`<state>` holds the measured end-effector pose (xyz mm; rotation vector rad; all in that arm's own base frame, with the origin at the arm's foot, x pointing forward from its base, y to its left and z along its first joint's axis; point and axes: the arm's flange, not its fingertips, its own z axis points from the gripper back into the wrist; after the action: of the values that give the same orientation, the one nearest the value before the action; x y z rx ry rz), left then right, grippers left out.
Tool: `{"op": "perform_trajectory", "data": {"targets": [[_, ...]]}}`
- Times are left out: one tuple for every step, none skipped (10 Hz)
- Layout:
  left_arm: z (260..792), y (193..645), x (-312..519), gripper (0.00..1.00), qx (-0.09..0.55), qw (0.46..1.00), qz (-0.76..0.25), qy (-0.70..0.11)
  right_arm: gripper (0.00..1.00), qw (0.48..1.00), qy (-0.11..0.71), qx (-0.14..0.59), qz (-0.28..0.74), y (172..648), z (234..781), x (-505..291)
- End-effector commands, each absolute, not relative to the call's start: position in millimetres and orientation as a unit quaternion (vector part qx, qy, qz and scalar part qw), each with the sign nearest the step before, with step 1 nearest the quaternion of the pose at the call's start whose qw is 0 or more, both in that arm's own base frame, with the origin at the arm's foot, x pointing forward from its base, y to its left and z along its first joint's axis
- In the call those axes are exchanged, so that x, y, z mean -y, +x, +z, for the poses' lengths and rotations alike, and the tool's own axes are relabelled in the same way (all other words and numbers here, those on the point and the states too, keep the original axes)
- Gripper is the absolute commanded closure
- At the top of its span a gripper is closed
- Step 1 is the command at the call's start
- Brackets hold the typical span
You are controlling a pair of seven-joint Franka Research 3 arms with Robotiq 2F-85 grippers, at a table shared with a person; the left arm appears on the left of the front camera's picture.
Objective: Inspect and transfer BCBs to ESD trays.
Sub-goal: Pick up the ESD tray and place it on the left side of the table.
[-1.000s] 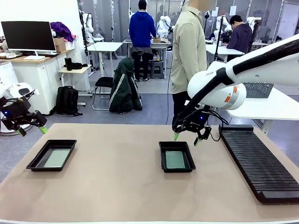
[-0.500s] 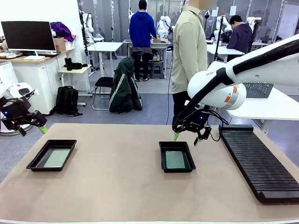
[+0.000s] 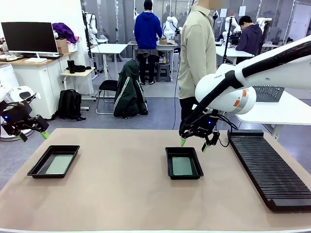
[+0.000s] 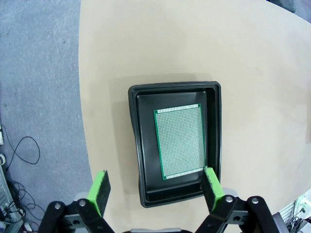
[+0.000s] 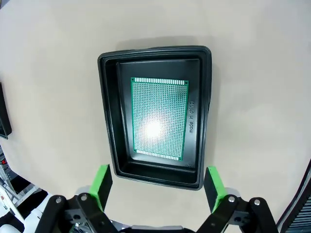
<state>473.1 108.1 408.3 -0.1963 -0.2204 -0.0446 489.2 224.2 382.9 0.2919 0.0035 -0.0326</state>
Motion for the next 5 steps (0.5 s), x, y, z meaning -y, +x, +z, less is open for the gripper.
{"op": "perform_trajectory", "data": {"targets": [[408.3,473.1,-108.1,0.00,0.110,0.989,-0.022,-0.098,0.00,0.989,0.145,-0.002,-0.016,489.2,382.9,-224.2],[417.3,468.2,-93.8,0.00,0.104,0.988,-0.030,-0.109,0.00,0.986,0.167,-0.004,-0.016,481.9,386.2,-207.6],[424.4,463.9,-82.3,0.00,0.100,0.987,-0.034,-0.121,0.00,0.982,0.186,-0.002,-0.014,474.9,389.7,-192.9],[432.8,457.8,-68.2,0.00,0.099,0.986,-0.032,-0.130,0.00,0.980,0.200,0.003,-0.015,468.2,393.0,-175.8],[442.9,449.9,-51.3,0.00,0.096,0.982,-0.048,-0.157,0.00,0.976,0.217,0.007,-0.012,461.1,396.4,-157.8]]}}
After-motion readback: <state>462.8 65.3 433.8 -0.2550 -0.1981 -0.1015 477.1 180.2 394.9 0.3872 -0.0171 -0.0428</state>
